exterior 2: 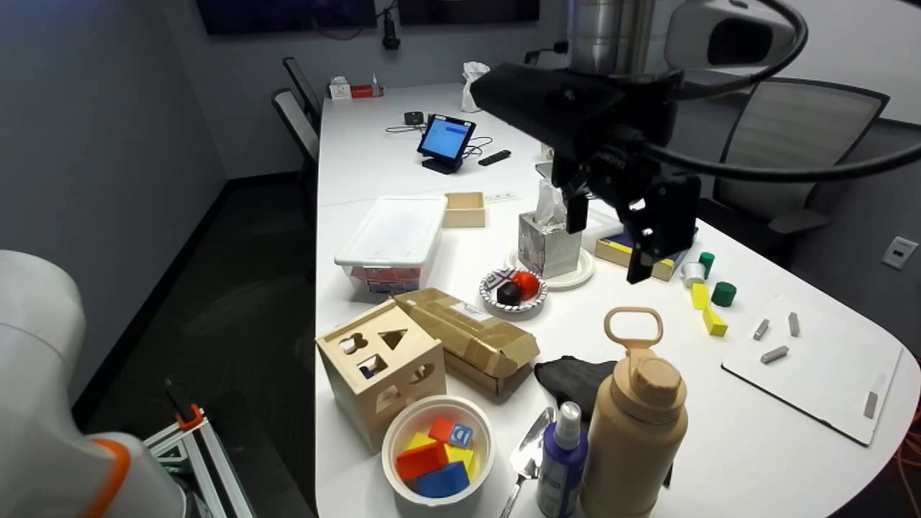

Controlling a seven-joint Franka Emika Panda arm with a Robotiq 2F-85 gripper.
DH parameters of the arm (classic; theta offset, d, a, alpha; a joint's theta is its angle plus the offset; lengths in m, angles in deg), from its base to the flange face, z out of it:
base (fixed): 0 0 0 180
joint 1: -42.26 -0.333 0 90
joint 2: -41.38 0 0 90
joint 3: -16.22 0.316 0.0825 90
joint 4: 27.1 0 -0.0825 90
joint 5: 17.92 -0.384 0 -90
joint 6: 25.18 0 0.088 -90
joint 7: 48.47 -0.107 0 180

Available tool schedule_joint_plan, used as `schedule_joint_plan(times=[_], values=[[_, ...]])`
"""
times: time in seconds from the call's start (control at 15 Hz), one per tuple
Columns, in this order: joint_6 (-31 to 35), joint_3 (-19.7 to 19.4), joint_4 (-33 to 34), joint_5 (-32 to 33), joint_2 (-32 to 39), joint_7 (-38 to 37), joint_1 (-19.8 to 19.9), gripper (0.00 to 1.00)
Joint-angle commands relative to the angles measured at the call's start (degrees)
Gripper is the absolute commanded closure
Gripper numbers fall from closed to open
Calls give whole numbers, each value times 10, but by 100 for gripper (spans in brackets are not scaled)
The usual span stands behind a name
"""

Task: Twist the bottle to the left

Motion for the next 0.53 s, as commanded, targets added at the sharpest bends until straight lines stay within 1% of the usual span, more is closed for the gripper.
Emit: schedule_joint_plan(times=[0.0, 0.33, 0.47], values=[[38, 12, -65, 20, -35, -80, 32, 0], [111, 13, -107, 62, -21, -170, 77, 0], [121, 10, -111, 70, -16, -191, 92, 0]])
